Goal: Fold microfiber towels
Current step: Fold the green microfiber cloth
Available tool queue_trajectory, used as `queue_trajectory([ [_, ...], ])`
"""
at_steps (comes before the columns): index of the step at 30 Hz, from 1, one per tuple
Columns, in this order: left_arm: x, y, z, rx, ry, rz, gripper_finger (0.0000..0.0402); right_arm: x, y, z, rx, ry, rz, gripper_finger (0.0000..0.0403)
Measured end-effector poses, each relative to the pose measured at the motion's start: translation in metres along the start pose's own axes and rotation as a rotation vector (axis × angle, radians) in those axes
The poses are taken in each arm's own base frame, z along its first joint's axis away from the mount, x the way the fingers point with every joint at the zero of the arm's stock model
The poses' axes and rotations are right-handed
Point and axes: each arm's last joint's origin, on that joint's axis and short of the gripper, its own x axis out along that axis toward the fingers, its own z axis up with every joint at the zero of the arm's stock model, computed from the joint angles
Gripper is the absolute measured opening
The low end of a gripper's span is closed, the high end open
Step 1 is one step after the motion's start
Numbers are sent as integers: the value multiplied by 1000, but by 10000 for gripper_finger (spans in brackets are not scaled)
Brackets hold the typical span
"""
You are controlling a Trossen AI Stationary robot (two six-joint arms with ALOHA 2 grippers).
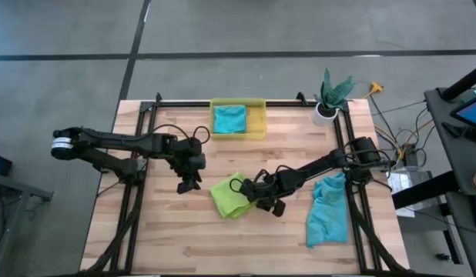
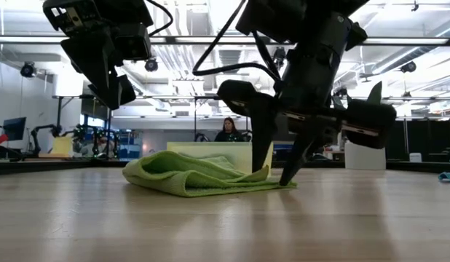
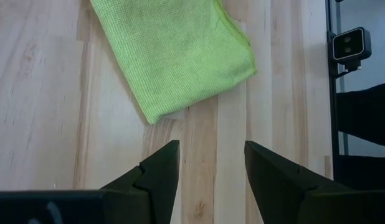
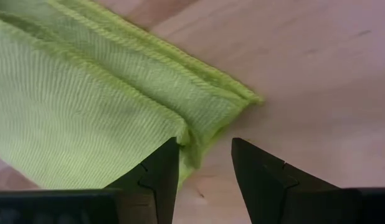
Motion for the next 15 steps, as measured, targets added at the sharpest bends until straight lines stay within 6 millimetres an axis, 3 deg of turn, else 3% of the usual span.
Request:
queue_trajectory([
  [15,0,0,0,-1,1,0,166,-3,8,-1,13,-23,56,143],
])
